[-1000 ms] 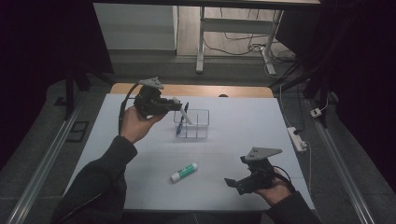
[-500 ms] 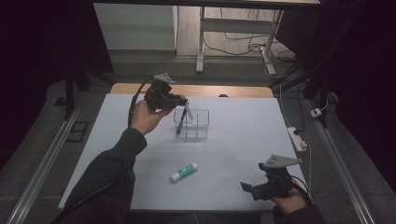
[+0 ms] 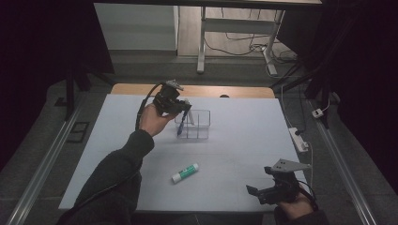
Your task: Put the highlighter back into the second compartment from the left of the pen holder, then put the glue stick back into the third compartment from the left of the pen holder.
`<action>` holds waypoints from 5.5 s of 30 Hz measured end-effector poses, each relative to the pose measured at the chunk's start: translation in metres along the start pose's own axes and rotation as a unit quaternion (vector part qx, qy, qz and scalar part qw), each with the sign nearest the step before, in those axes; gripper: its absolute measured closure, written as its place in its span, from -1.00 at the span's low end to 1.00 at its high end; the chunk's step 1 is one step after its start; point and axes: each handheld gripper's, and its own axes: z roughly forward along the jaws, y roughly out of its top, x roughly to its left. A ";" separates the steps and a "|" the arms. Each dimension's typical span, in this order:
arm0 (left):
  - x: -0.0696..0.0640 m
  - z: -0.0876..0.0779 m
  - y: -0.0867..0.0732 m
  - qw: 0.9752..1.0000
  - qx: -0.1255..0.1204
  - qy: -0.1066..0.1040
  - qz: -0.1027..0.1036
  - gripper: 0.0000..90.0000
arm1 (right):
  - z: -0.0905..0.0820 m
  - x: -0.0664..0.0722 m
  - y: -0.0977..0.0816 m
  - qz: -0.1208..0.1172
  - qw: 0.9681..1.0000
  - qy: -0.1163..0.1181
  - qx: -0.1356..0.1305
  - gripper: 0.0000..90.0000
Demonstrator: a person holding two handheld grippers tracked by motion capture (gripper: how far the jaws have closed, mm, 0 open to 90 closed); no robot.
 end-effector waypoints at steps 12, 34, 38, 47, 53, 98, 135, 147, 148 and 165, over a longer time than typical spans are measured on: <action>-0.001 0.019 -0.009 1.000 0.021 0.004 0.001 0.72 | 0.001 -0.001 0.000 0.002 1.000 0.013 0.005 -1.00; -0.012 -0.029 -0.011 0.999 -0.028 0.031 0.013 -0.44 | 0.003 -0.003 0.001 0.013 1.000 0.017 0.015 -1.00; -0.012 -0.041 -0.018 0.999 -0.035 0.031 0.003 -0.60 | 0.003 -0.003 0.001 0.015 1.000 0.018 0.014 -1.00; -0.016 -0.065 -0.038 0.998 -0.051 0.017 -0.014 -0.84 | 0.004 -0.003 0.001 0.013 1.000 0.016 0.018 -1.00; -0.019 -0.071 -0.053 0.998 -0.061 0.009 -0.018 -0.95 | 0.004 -0.003 0.001 0.017 1.000 0.012 0.018 -1.00; -0.092 -0.016 -0.143 0.998 0.049 -0.036 -0.003 -1.00 | 0.005 -0.002 0.001 0.015 1.000 0.007 0.024 -1.00; -0.112 0.012 -0.168 0.991 0.109 -0.077 0.030 0.44 | 0.006 -0.002 0.002 0.005 0.999 0.024 0.031 -1.00; -0.107 -0.009 -0.153 0.992 0.076 -0.094 0.025 0.45 | 0.006 0.002 0.003 -0.018 0.999 0.016 0.026 -1.00; -0.107 -0.011 -0.152 0.993 0.071 -0.091 0.024 0.45 | 0.006 0.003 0.003 -0.026 0.999 0.010 0.025 -1.00; -0.108 -0.037 -0.118 0.989 0.060 -0.132 0.026 0.44 | 0.016 0.039 0.024 -0.199 0.978 -0.051 0.014 -1.00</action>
